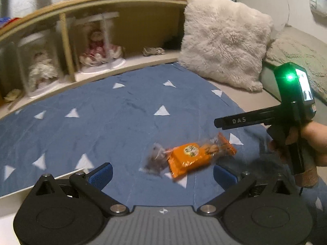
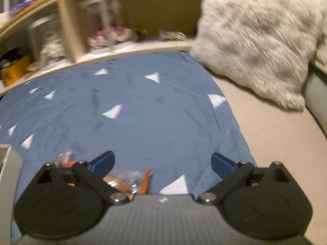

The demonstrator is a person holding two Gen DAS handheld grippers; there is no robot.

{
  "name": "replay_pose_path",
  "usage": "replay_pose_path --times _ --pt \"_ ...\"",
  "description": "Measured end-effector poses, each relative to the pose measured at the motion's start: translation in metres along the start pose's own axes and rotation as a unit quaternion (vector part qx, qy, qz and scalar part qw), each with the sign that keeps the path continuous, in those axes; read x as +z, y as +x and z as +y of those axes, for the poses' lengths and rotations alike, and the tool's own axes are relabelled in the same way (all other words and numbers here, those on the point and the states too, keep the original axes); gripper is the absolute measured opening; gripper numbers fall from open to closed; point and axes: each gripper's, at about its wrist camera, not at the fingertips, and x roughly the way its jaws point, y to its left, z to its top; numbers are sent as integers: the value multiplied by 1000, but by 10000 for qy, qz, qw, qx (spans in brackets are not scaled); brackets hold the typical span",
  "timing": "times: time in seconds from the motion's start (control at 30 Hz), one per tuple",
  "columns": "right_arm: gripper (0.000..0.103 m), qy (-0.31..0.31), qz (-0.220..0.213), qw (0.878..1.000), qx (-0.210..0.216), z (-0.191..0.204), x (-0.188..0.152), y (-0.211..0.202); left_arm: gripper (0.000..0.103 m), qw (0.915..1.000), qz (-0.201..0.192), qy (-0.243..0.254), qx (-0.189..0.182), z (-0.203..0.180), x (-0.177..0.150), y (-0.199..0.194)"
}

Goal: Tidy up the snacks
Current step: 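Move both open tools from the tray to the orange packet and clear bag, then grasp the orange cookie packet with the right tool while the left tool grasps the clear bag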

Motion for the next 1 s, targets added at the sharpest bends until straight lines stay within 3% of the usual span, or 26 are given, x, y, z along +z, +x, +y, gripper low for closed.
replay_pose_path --times 0.03,0.1,0.17,0.2,0.5,0.63,0.73,0.87,1.0 --pt "96 112 73 9999 -75 -4 2 6 99 10000 31 -2 -64 1 2 7" --pt "90 322 295 9986 -298 -10 6 19 80 9997 171 22 -180 2 8 24" --pt "87 368 418 9982 -235 -13 7 28 65 9987 407 42 -293 4 12 41" --pt "86 326 490 9981 -168 -13 6 30 63 9981 516 71 -318 5 14 48" --pt "80 -1229 1106 9861 188 7 -7 10 63 9952 934 149 -261 20 25 79" --pt "77 -1128 928 9886 376 0 -7 -11 63 9943 1019 37 -307 27 30 85" --pt "77 -799 633 9901 969 -9 1 -27 63 9919 1223 180 -288 27 31 92" --pt "76 -1104 678 9763 1732 5 -4 -26 61 9887 1408 372 -365 27 31 99" --pt "76 -1871 1009 9612 1756 32 -19 -11 60 9884 1423 191 -494 34 32 104"
